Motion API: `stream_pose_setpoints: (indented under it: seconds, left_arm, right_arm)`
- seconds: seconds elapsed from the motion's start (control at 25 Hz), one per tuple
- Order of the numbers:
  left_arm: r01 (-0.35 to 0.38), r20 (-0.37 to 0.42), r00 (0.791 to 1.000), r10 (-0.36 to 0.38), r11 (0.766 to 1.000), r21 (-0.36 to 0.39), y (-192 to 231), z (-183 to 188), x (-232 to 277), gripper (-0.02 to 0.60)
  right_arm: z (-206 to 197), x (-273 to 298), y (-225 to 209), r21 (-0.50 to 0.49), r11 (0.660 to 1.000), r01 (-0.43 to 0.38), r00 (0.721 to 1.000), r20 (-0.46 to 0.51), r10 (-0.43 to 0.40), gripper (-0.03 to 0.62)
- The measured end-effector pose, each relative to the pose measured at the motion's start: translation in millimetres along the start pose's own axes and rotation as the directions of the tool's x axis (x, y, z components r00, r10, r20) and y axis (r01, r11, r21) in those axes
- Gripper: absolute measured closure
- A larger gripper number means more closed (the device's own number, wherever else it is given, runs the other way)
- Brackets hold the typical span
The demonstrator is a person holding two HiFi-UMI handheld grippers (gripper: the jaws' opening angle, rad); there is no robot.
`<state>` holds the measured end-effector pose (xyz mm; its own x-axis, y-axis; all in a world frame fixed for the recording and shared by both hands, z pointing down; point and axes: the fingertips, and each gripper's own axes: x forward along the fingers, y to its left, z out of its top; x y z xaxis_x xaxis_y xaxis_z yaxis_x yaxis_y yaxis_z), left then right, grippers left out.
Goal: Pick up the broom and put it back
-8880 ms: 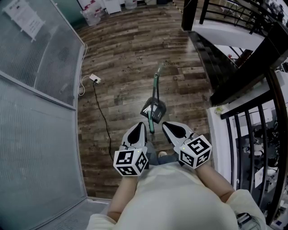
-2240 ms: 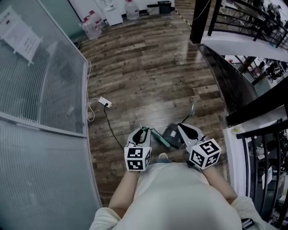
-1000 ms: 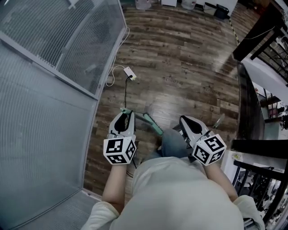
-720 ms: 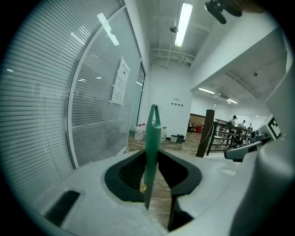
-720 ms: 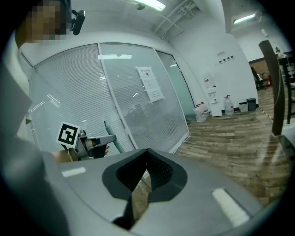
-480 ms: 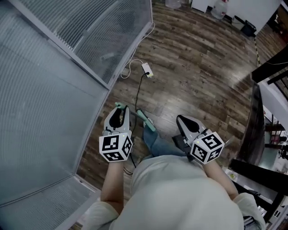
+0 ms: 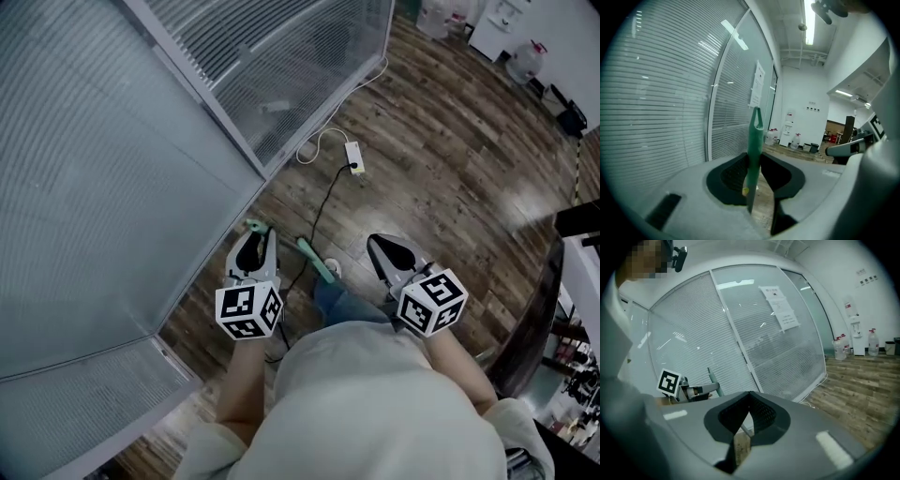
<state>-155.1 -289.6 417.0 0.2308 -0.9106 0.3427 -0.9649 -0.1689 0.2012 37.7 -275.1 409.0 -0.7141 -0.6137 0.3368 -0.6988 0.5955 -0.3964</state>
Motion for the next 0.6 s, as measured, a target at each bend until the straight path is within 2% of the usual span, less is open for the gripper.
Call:
stream_pose_setpoints:
  seconds: [0.4,0.6]
  left_arm:
    - [-0.133,0.006,0.991,0.134,0.99,-0.054,80,9,17,0.488]
    - [-0.179,0.006,0.984,0.18,0.982,-0.063,113,9,30,0.486]
  right_arm:
    - [28,101,8,-0.028,0.992,-0.123,0.991,-0.058,0.121,0.589]
    - [27,139,4,-0.031,0.99,-0.137,0.986,-0.097,0.133,0.589]
